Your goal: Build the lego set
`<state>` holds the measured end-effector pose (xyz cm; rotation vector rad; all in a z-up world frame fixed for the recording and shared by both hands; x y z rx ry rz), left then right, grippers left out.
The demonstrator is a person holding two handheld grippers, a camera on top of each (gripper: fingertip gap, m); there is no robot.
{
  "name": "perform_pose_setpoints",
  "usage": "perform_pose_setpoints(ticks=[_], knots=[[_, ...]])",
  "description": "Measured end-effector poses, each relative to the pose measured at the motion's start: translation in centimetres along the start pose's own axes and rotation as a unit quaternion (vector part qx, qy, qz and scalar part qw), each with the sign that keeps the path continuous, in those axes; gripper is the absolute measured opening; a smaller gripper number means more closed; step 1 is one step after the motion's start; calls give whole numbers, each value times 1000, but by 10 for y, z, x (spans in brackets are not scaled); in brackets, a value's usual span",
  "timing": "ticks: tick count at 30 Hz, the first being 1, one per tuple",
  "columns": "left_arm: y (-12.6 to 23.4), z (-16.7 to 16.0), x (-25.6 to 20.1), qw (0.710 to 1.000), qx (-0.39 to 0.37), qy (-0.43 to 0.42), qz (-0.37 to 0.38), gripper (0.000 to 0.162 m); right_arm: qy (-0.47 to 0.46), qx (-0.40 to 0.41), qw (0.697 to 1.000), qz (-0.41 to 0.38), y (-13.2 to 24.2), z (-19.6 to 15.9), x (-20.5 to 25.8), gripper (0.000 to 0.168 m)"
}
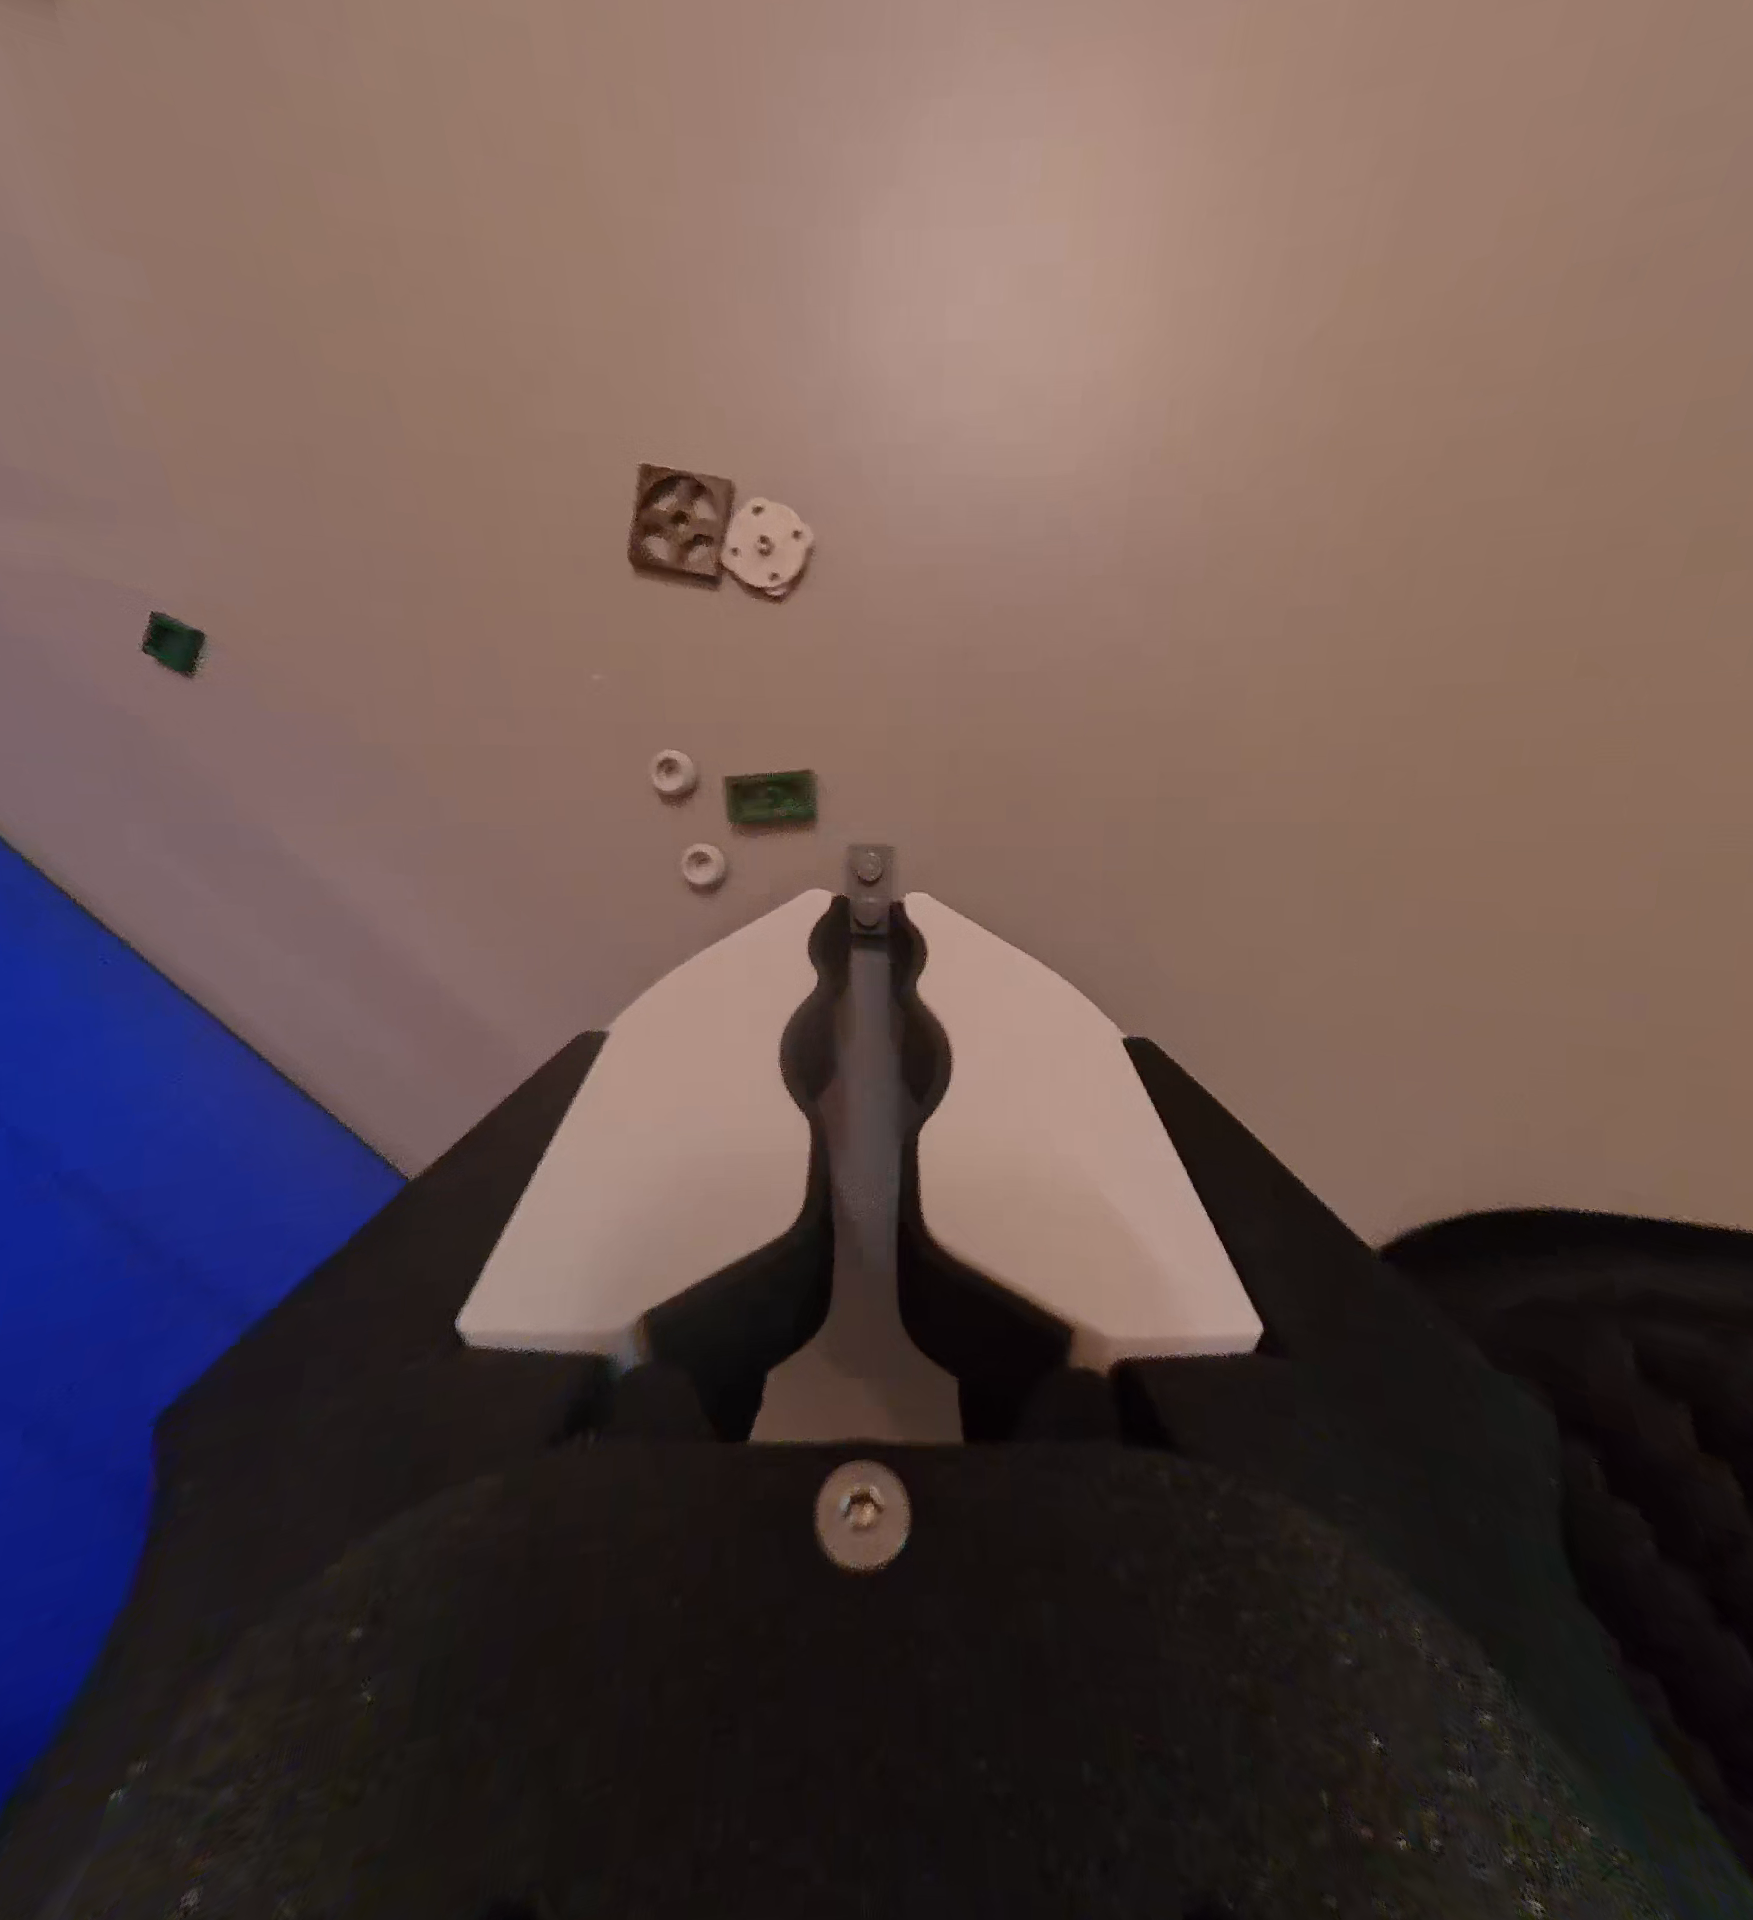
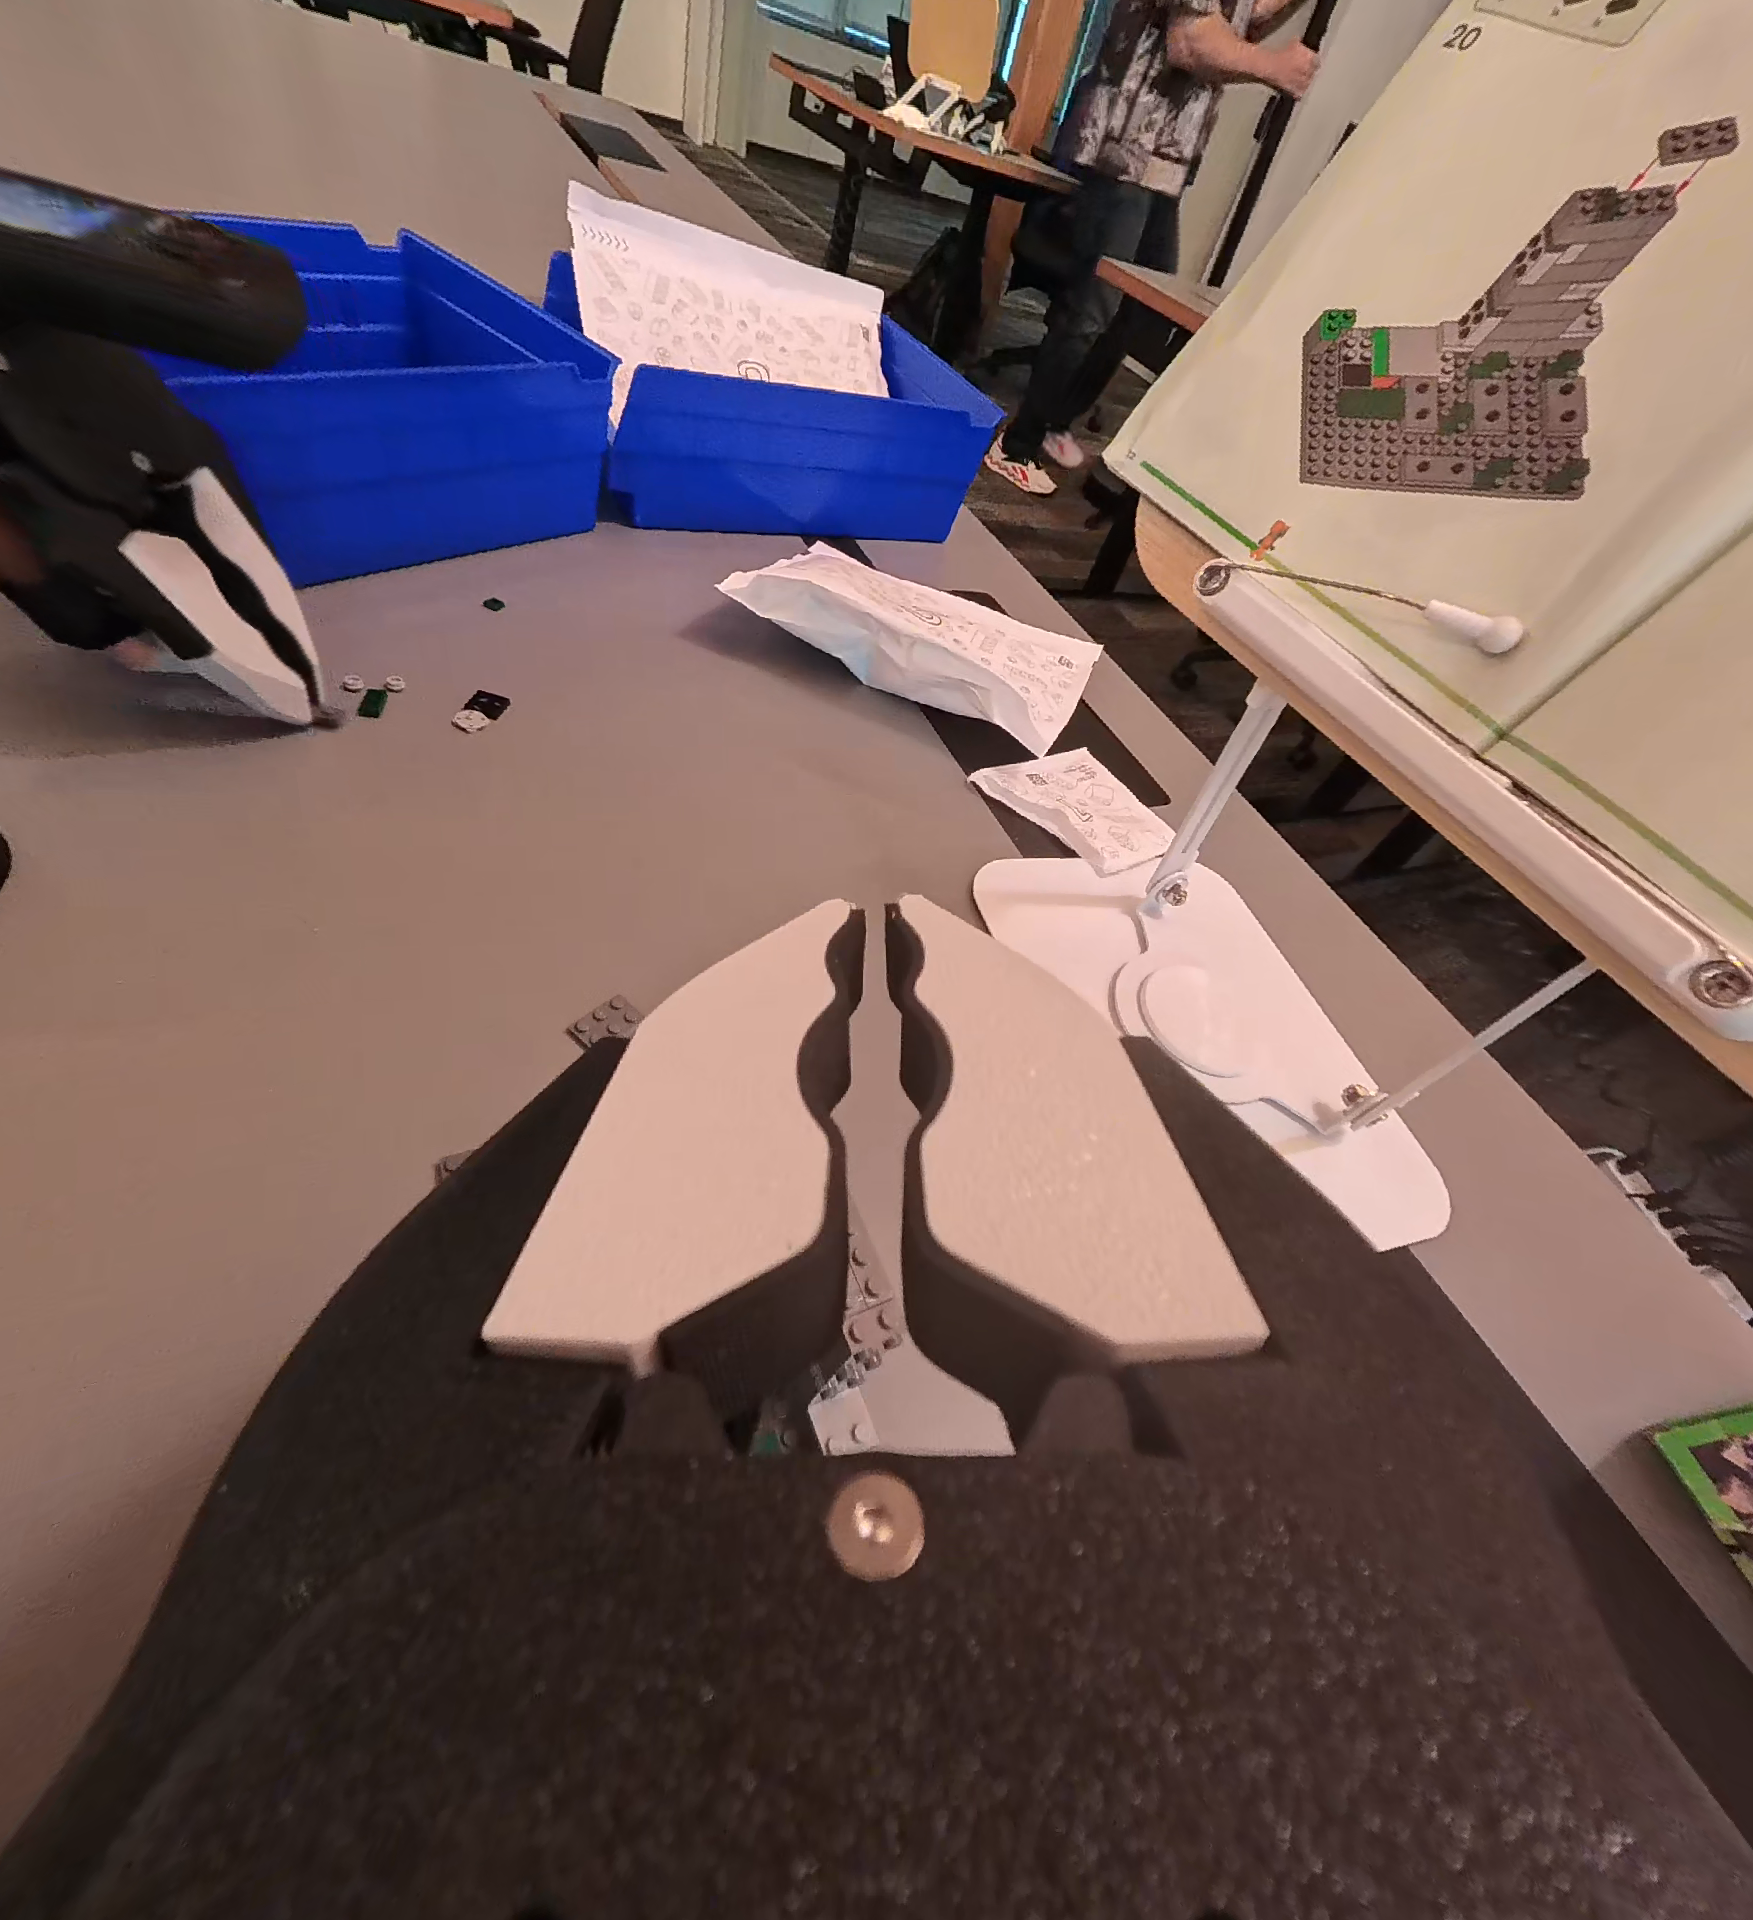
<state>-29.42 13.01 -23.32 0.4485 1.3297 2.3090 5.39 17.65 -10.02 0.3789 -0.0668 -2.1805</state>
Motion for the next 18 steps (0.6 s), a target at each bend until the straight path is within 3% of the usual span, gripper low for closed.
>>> perform_pose_setpoints(ticks=[8,13,18], knots=[[24,43,-71,991,-61,-95,-66,7,2,-2,1000,-4,2,3,-1,3],[5,83,-119,978,-68,-171,-103,7,7,-8,1000,-12,8,8,-3,3],[-24,125,-132,968,-56,-215,-112,7,6,-9,1000,-19,12,7,-8,3]])
Point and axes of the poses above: each gripper's, where its closed fingertips meet, y back along the fingers, z out of its top, x = y × z across the jaws, the point moved 5 cm from there along y, back along the fingers, and after that the axes turned 5 degrees about -x, right-handed, at the moved point
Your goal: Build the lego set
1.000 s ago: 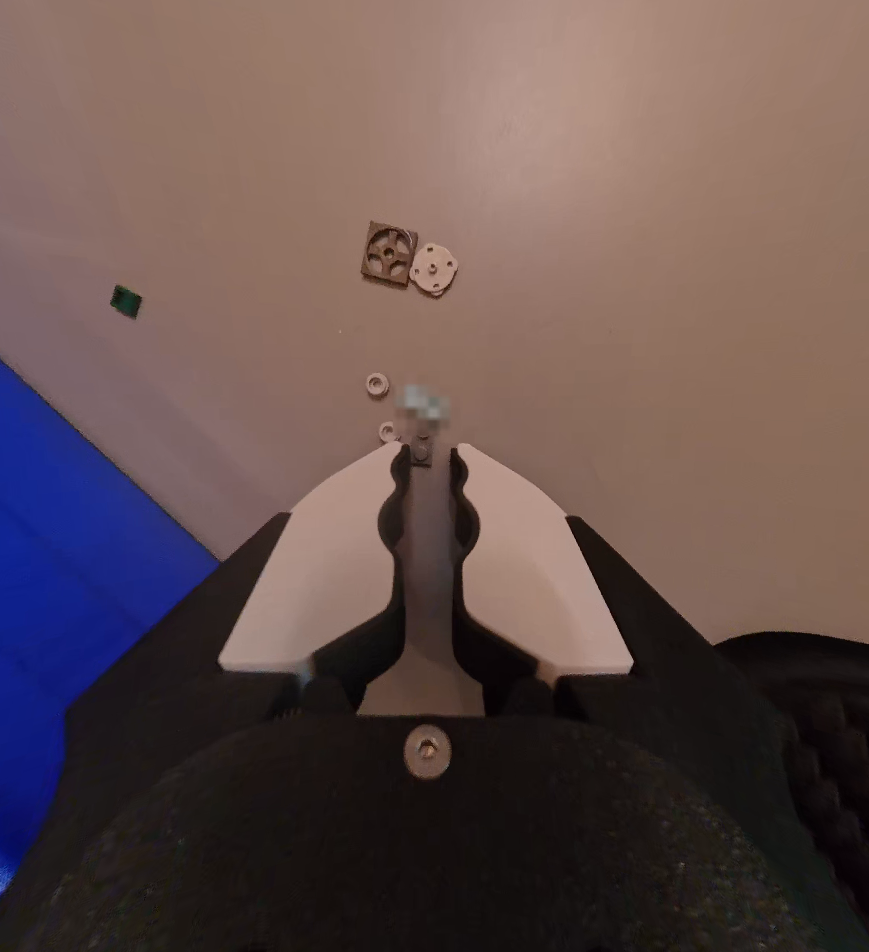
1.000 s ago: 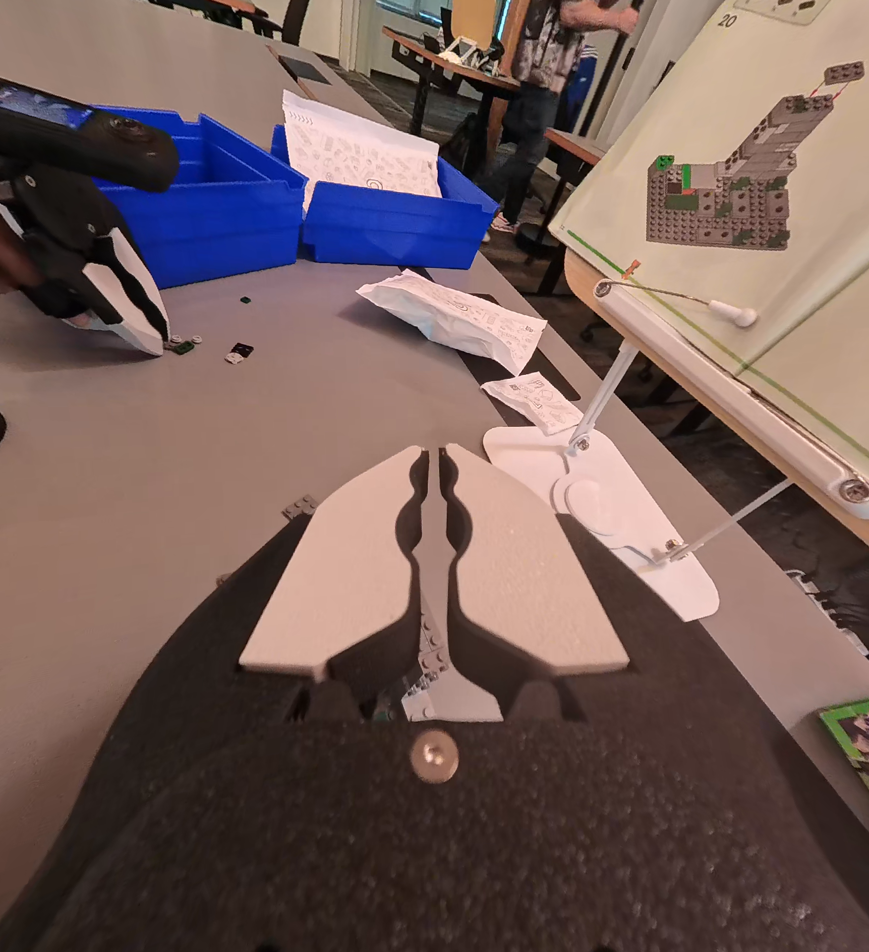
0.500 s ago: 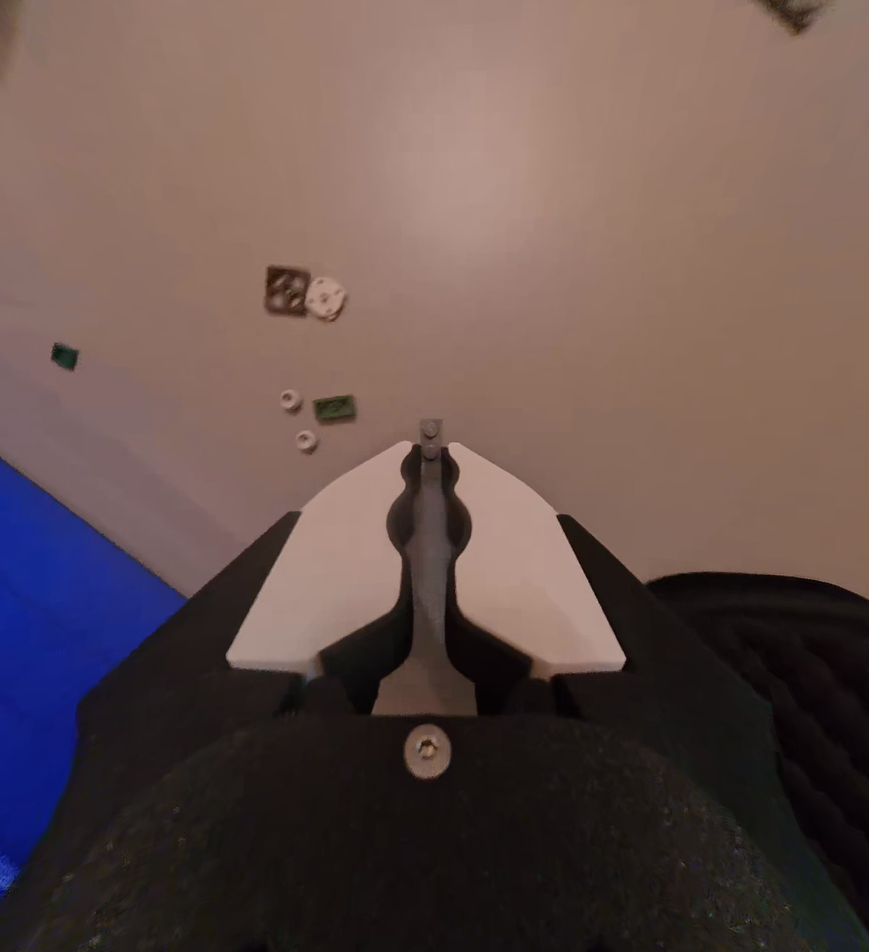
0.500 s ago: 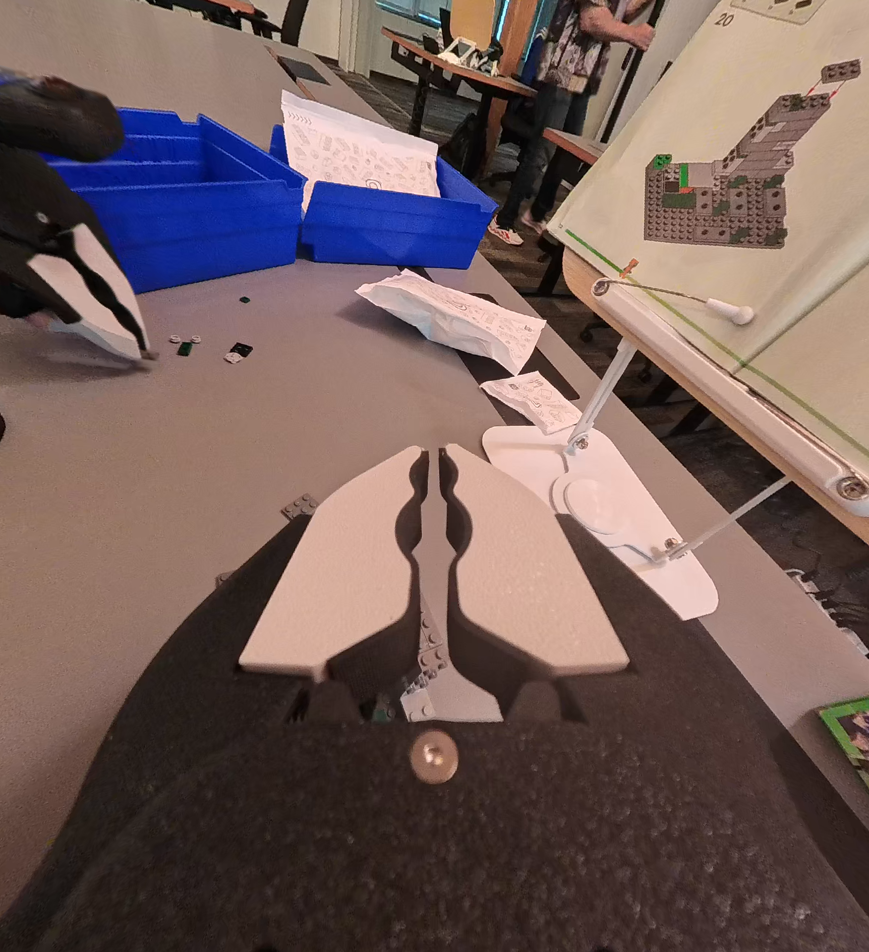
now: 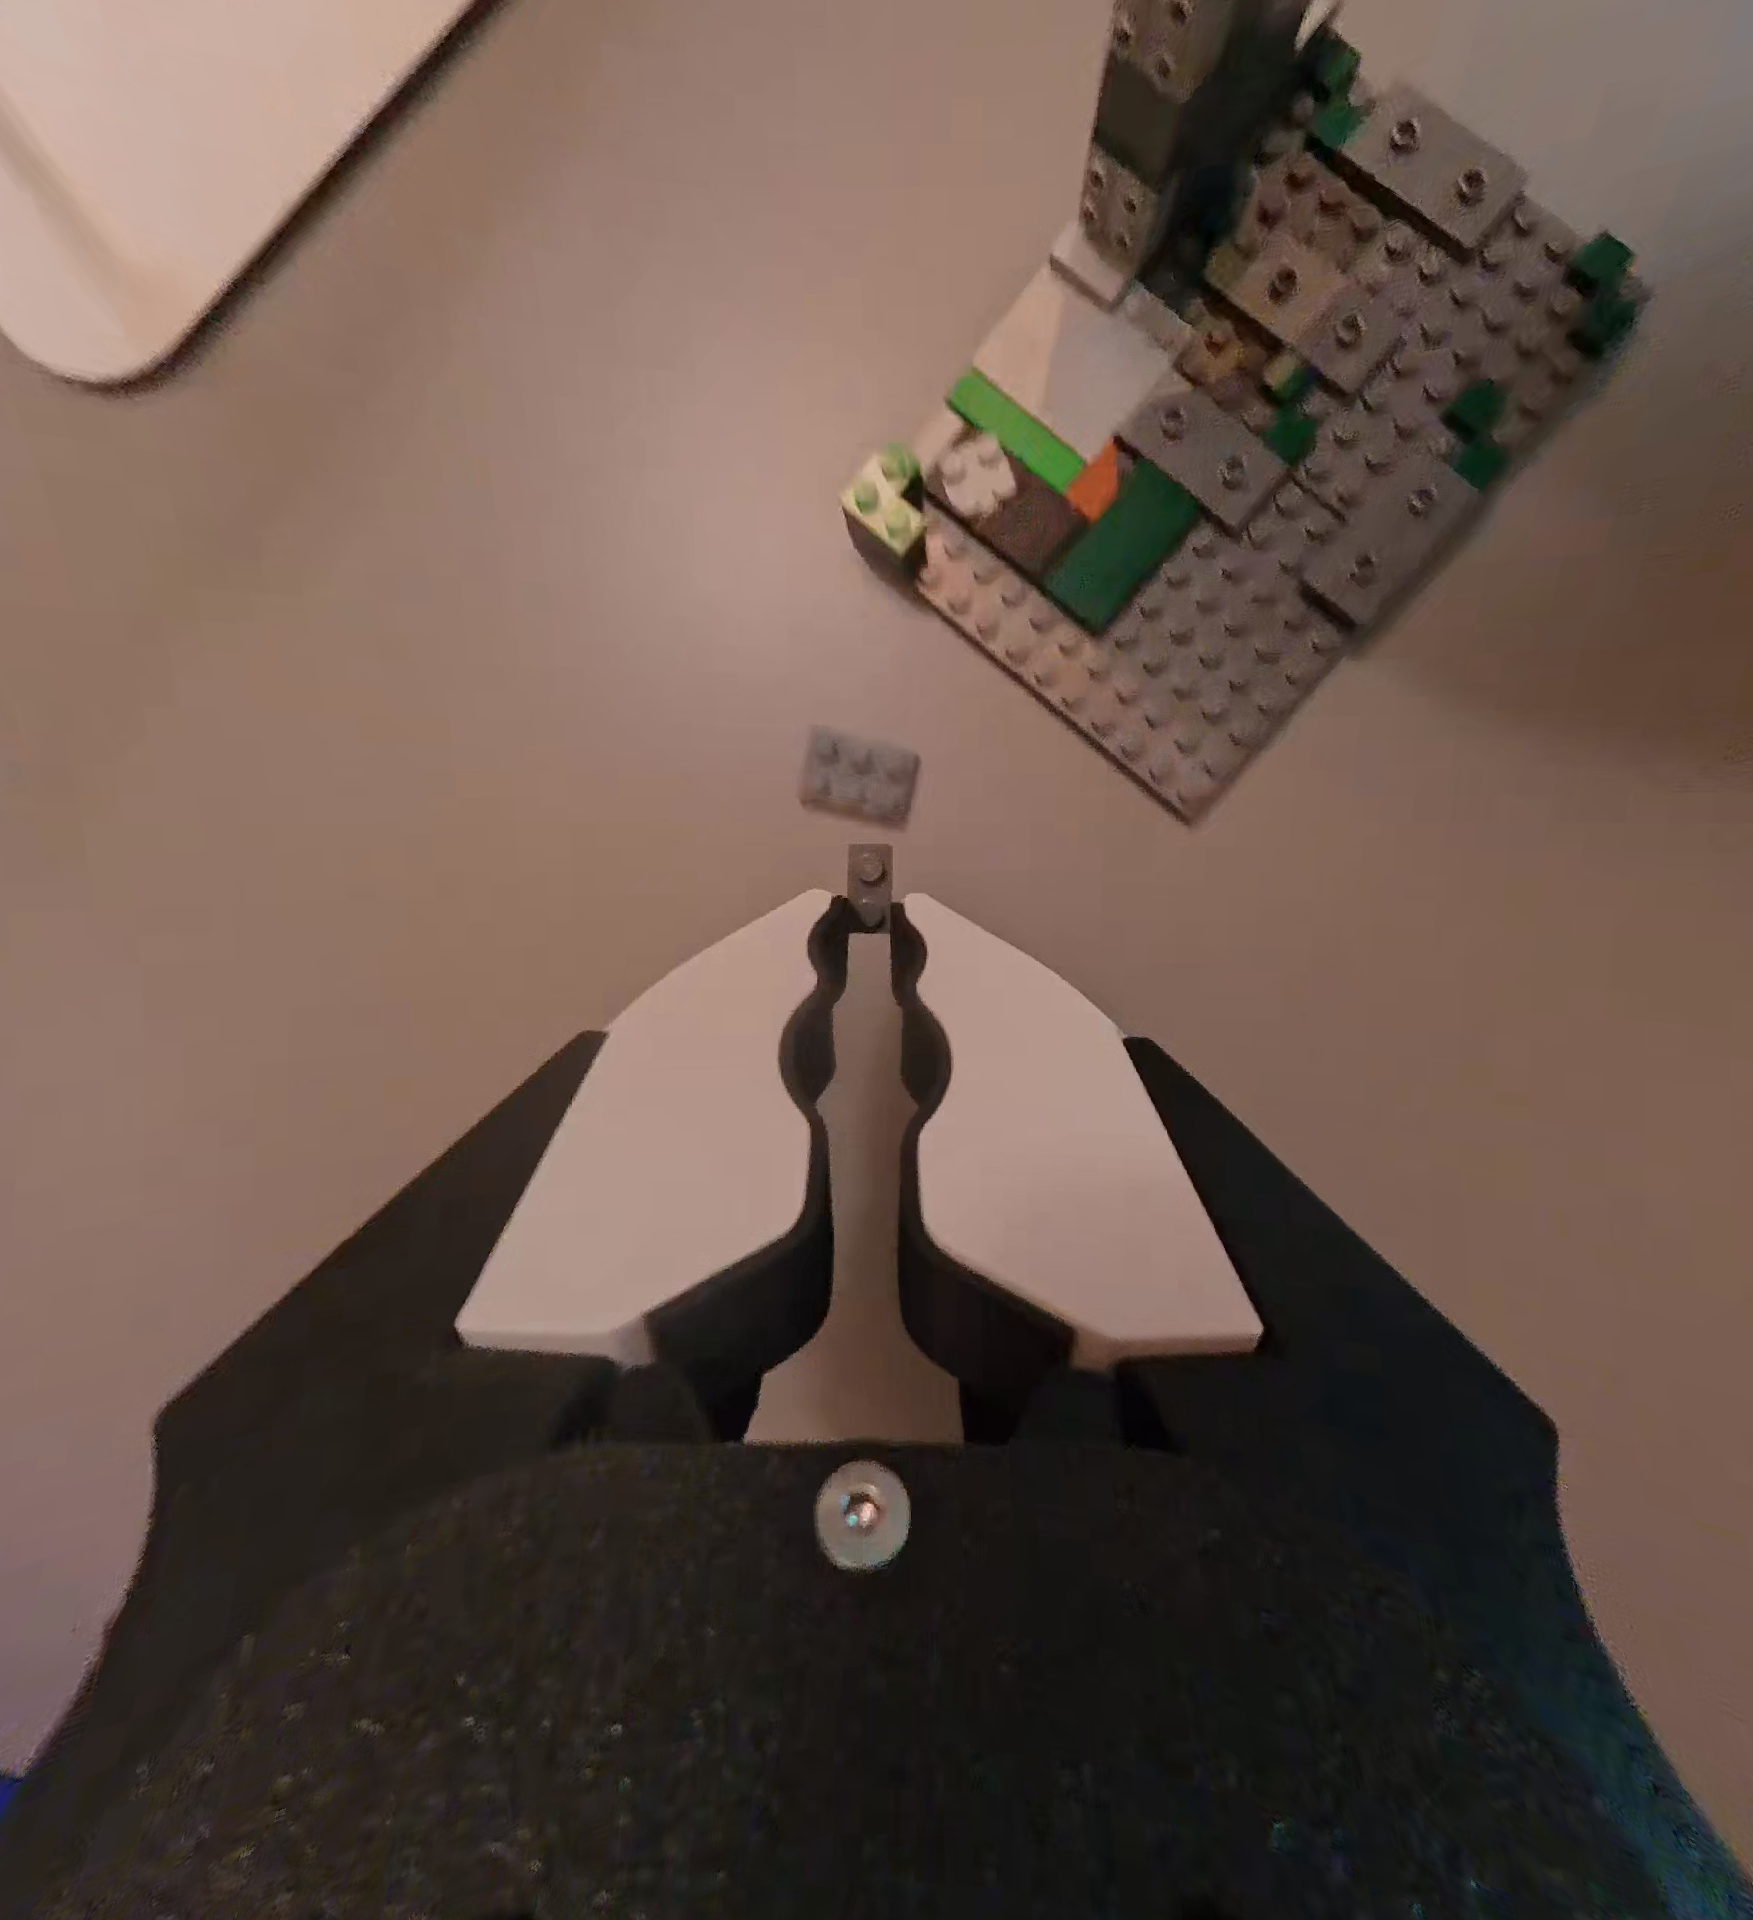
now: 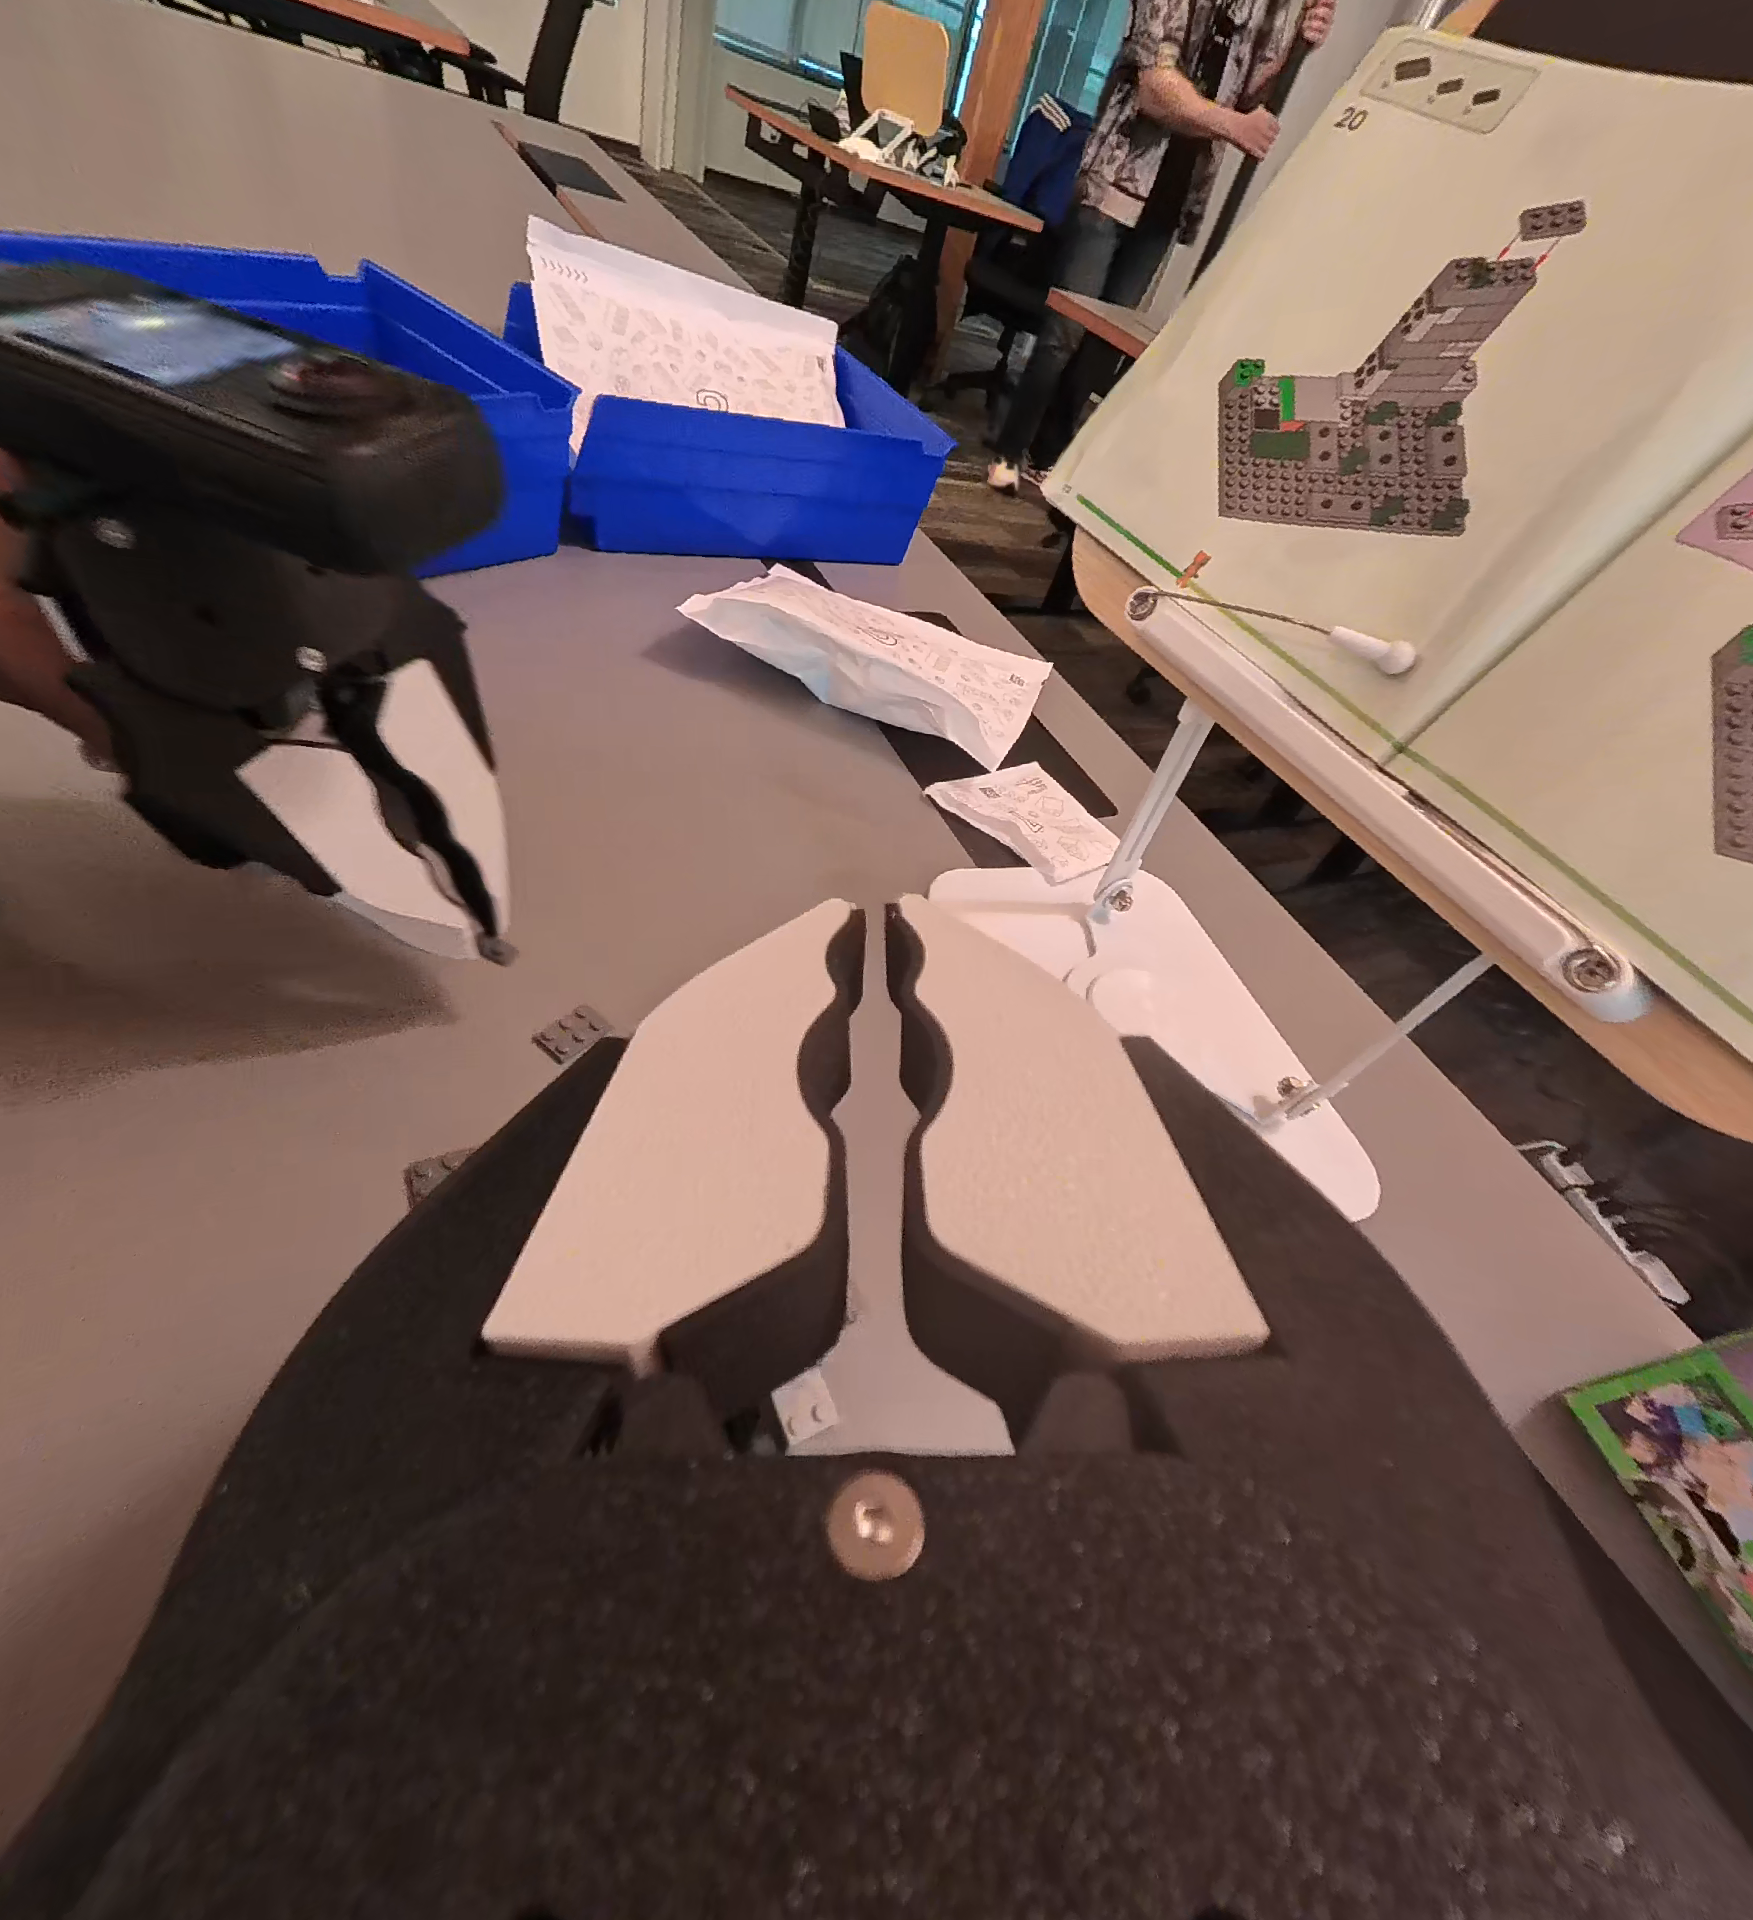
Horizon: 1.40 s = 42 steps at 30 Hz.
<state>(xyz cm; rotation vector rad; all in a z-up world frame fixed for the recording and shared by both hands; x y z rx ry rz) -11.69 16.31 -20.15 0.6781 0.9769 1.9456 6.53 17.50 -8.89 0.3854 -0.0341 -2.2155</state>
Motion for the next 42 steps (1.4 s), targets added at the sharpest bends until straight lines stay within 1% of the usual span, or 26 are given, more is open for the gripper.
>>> perform_pose_setpoints(ticks=[7,12,17,22,30,36,42], knots=[[-50,45,28,998,22,-49,-38,7,-1,3,1000,-15,6,-3,-9,3],[-78,71,31,994,29,-86,-54,7,-9,4,1000,-28,11,-6,-19,3],[-94,91,22,990,28,-112,-81,7,-14,12,999,-31,11,-12,-22,3],[-100,95,18,988,30,-121,-89,7,-15,18,999,-29,8,-17,-22,3],[-101,92,17,988,27,-116,-100,11,-17,25,999,-25,5,-21,-19,3],[-97,94,17,988,21,-106,-115,20,-18,26,999,-23,3,-22,-18,3],[-88,96,21,988,14,-108,-105,22,-15,27,999,-23,3,-22,-17,3]])
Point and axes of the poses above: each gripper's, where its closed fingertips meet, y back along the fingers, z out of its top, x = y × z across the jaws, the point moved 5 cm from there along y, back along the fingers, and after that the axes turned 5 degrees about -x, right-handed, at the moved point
